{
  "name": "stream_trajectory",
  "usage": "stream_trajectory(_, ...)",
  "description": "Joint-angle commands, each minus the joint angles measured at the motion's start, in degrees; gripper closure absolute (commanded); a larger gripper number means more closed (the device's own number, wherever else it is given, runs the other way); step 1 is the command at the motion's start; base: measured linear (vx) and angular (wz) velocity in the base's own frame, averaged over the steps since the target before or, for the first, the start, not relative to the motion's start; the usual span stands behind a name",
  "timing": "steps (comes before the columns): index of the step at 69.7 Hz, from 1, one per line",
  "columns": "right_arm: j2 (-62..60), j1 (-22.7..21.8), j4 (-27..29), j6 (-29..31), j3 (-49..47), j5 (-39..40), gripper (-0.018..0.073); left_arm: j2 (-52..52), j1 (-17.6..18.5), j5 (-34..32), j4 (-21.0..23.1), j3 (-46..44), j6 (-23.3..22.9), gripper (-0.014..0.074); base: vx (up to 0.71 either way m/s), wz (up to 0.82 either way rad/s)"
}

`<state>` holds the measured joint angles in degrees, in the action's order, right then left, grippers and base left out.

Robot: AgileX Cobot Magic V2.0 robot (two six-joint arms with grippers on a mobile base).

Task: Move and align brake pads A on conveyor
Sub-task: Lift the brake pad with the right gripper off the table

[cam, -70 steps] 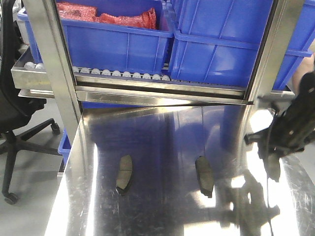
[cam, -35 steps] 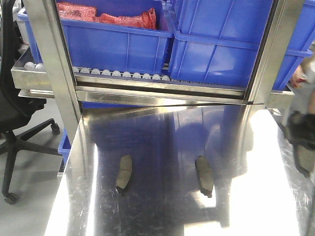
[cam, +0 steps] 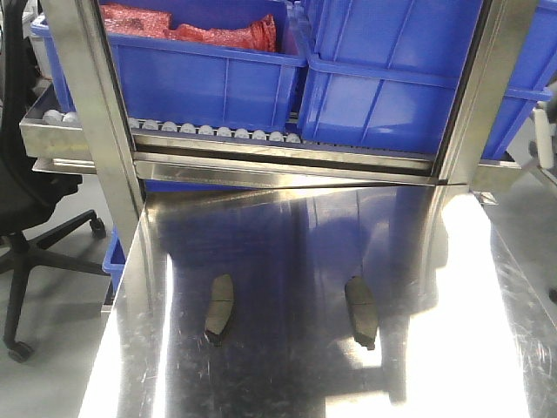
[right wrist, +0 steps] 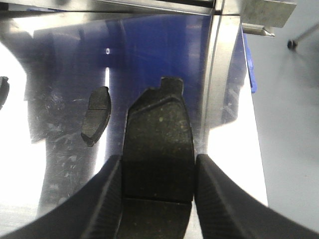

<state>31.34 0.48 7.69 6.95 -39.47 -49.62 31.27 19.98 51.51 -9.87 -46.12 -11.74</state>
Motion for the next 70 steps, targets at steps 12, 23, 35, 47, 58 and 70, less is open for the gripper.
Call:
stream_trajectory(12, -3.0, 0.0, 1.1, 0.6, -1.2, 4.2, 0.0563, 0.1, 0.2, -5.1, -0.7, -1.6, 0.0, 0.0603, 0.0, 0.0)
stream_trajectory(23, -3.0, 0.0, 3.0, 0.6, -1.2, 4.0, 0.0563, 0.1, 0.2, -5.1, -0.7, -1.6, 0.0, 0.0603, 0.0, 0.0)
stream_trajectory(35, -3.0, 0.0, 3.1, 1.1, -1.2, 4.1, 0.0563, 0.1, 0.2, -5.1, -0.7, -1.6, 0.0, 0.0603, 0.0, 0.0)
stream_trajectory(47, -4.1, 0.0, 2.9, 1.9, -1.2, 5.3, 0.0563, 0.1, 0.2, -5.1, -0.7, -1.6, 0.0, 0.0603, 0.0, 0.0)
stream_trajectory(58, -4.3, 0.0, 3.2, 1.8, -1.2, 3.0, 0.0563, 0.1, 0.2, -5.1, -0.7, -1.6, 0.0, 0.0603, 0.0, 0.0)
stream_trajectory(70, -4.3, 0.0, 3.2, 1.8, -1.2, 1.6, 0.0563, 0.1, 0.2, -5.1, -0.7, -1.6, 0.0, 0.0603, 0.0, 0.0)
